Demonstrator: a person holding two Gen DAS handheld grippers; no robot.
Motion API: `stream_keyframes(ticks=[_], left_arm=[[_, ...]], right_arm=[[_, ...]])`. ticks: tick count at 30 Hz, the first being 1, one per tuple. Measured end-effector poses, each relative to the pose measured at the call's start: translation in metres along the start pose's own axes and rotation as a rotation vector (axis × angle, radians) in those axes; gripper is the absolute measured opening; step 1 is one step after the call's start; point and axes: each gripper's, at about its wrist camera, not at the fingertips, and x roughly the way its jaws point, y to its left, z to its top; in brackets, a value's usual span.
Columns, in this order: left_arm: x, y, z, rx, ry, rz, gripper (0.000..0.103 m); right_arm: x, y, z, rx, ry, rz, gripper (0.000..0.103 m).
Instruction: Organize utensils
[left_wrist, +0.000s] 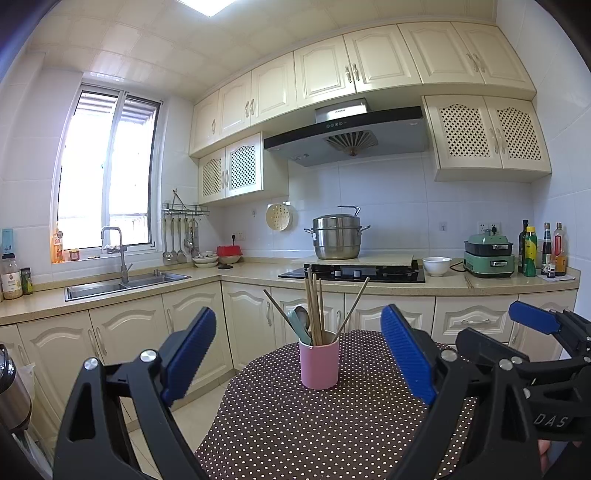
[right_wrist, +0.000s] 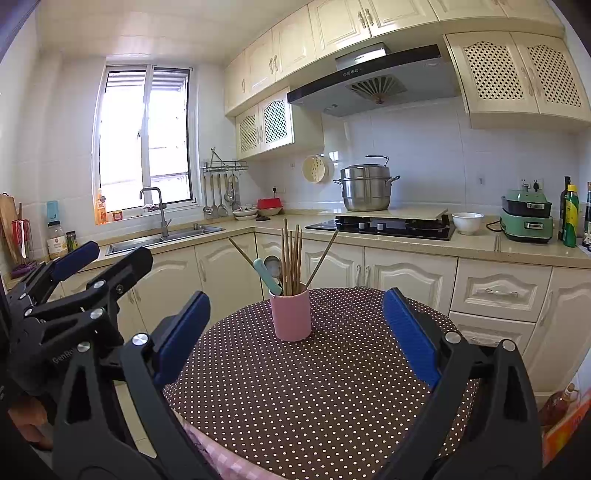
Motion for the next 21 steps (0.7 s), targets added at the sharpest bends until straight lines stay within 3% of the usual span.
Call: stream_keyframes(ticks=[21], left_arm=[[0.0014,0.0014,-0.0014,-0.001,0.006,-0.002,0.089]], right_arm=[[0.0004,0.0,0.0002,-0.001,0.003,-0.001,0.093]])
